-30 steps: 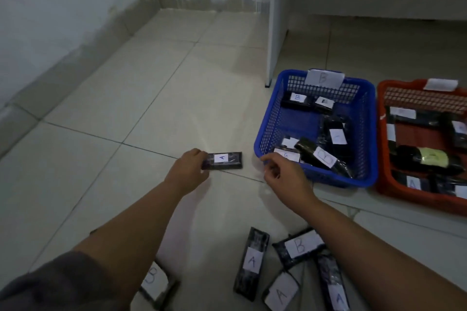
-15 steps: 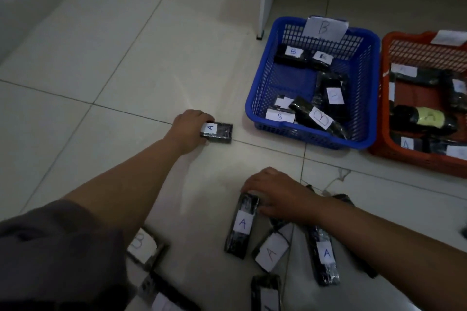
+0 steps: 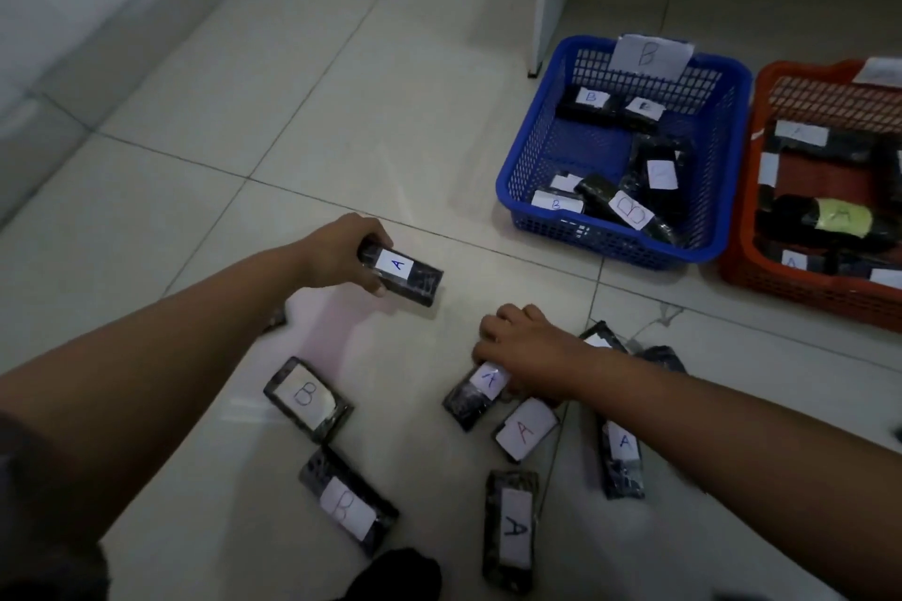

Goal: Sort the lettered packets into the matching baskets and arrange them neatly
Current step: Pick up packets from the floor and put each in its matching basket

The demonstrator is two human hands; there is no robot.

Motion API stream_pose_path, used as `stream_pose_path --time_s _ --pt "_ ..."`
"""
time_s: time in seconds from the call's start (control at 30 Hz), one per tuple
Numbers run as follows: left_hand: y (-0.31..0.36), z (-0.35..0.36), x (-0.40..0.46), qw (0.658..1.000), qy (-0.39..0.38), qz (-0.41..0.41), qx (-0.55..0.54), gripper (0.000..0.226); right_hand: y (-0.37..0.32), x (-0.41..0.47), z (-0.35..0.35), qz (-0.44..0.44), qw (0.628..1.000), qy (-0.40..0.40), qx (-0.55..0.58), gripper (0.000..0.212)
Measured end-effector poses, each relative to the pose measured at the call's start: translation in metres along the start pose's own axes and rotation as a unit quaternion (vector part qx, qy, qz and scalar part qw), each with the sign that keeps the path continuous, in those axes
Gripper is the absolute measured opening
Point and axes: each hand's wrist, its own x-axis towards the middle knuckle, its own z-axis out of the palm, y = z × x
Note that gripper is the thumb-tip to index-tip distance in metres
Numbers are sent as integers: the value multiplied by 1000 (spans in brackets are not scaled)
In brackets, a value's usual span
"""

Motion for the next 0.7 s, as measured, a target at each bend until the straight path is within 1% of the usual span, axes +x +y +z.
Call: stream_pose_path --time_s 0.07,0.13,0.17,0.3,0.37,0.4,0.47,0.5,0.57,0.6,0.67,0.7 --pt "16 -3 0 997 -20 -4 -80 52 12 -16 -20 73 991 -16 112 45" --pt "37 -5 1 987 -48 2 -153 49 29 -37 -44 134 964 -12 230 49" --pt "50 -5 4 982 -67 11 -176 48 39 -50 -56 157 951 -1 268 51" --pt "116 -2 23 962 -128 61 -235 43 80 -112 -102 222 911 51 344 51" --pt "152 2 36 945 -145 79 -283 50 101 -148 -119 261 896 74 353 45" --pt "171 4 43 936 -152 86 -306 53 112 -167 -125 287 882 88 362 42" --pt "207 10 57 927 -155 94 -329 52 133 -205 -133 330 844 140 400 39" --pt "224 14 65 926 -154 99 -331 51 143 -223 -134 349 816 178 426 38" --pt "257 25 79 926 -148 107 -330 52 160 -255 -134 395 748 262 465 41" --pt "272 32 85 926 -147 111 -330 55 169 -269 -131 419 719 300 466 45" --pt "297 47 97 920 -149 116 -343 64 186 -293 -122 471 681 362 430 52" --pt "307 55 103 915 -152 120 -355 66 194 -302 -118 489 659 389 418 52"
